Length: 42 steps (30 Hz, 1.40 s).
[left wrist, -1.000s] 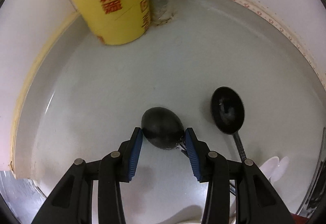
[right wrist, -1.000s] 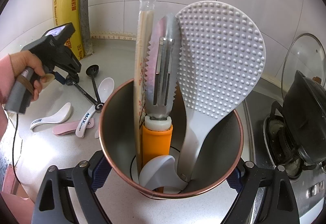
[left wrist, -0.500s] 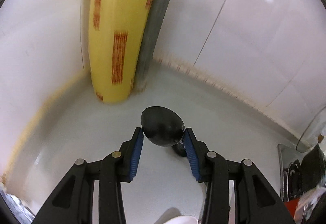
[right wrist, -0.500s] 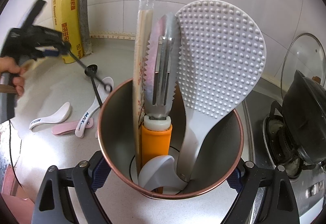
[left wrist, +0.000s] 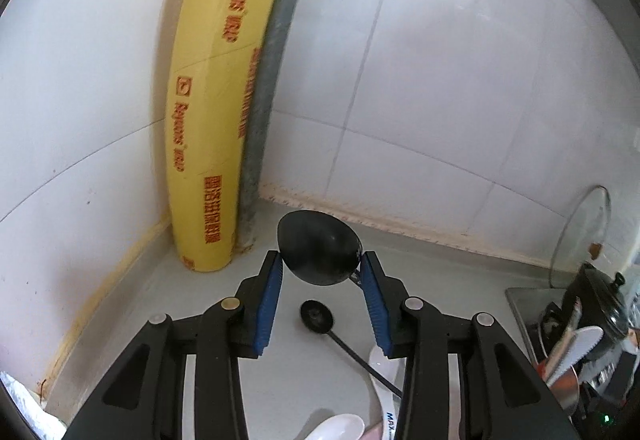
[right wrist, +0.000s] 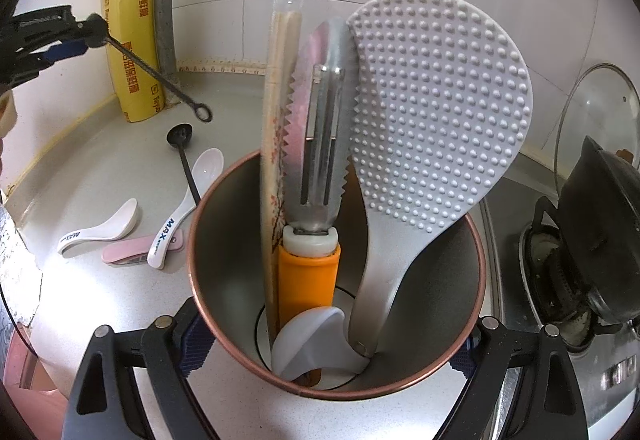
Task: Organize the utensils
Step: 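Raise the black ladle higher with the left gripper, handle hanging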
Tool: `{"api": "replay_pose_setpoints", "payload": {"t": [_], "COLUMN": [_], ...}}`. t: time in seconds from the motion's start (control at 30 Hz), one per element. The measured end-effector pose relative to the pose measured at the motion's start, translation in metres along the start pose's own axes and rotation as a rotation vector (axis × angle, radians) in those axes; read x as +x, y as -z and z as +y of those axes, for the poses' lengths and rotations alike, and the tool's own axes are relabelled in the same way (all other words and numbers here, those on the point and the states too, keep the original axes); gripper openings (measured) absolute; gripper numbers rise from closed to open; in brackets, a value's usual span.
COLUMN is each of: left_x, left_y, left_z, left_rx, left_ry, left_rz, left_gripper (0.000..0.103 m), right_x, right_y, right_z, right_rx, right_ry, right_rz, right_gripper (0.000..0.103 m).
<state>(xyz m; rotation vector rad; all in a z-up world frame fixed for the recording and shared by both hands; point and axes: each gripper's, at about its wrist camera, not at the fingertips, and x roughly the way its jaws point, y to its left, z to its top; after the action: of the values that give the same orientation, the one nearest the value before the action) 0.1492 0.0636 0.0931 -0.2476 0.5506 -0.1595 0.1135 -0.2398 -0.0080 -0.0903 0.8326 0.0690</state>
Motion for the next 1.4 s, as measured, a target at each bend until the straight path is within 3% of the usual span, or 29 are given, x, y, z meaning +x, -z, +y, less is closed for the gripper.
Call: {"api": "replay_pose_setpoints", "payload": {"t": [0.27, 0.87, 1.4], "left_x": [0.007, -0.076, -0.090], "left_y": [0.021, -0.018, -0.027], "left_z": [0.009, -0.037, -0.058], "left_rx": [-0.022, 0.130, 0.168], "left_ry": [0.009, 0.150, 0.226], "left_rz": [0.077, -0.098, -0.117], "left_gripper": [0.042, 0.038, 0.036], "right_x": [0.001, 0.002, 0.000], "right_y": [0.000, 0.001, 0.002], "right_z": [0.001, 0.002, 0.001], "right_rx": [-0.003, -0.010, -0.008], "right_ry": [0.002, 0.004, 0.002], "right_rz": [-0.001, -0.001, -0.005], "right_gripper": [0.093, 0.093, 0.093]}}
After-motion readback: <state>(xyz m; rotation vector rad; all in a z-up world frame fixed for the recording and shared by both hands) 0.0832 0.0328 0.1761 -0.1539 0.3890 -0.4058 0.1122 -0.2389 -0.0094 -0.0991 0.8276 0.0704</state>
